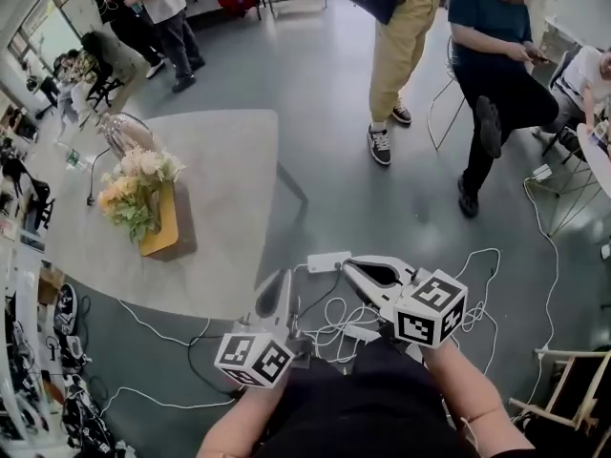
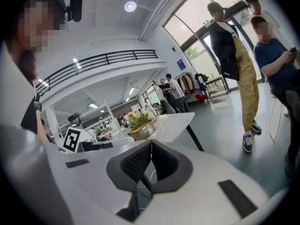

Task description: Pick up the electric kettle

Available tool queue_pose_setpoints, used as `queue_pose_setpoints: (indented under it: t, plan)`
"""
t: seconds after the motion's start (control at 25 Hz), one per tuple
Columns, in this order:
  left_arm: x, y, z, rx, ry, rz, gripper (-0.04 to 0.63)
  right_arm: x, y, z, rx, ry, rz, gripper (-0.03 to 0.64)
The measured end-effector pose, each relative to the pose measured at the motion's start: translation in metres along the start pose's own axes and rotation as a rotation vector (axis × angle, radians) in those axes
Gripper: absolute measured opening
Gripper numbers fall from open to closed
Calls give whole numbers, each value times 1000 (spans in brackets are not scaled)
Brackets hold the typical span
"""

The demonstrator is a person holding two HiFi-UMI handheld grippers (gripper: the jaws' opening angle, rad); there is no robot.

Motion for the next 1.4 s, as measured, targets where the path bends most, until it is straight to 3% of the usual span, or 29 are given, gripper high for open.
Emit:
queue_pose_setpoints:
  t: [0.36, 0.56, 0.96, 1.4]
  plan:
    - [59, -32, 87, -30, 111, 76, 18, -60, 24, 76, -41, 116, -58, 6]
    - [88, -47, 118, -37, 120, 102, 17, -81, 32, 105, -86, 149, -85, 6]
    - [109, -59, 151, -37, 132, 97, 18, -110, 33, 127, -69, 168, -98, 6]
    - [116, -48, 149, -25, 200, 141, 17, -89, 52, 135, -77, 267, -101, 6]
Point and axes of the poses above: the fingertips, and each gripper's own axes: x forward along the fingers, z to its right, y out of its top, the point moved 5 cm from there along -x, backward along the fingers, and after that the axes turned 2 degrees about y, right-handed, at the moved point
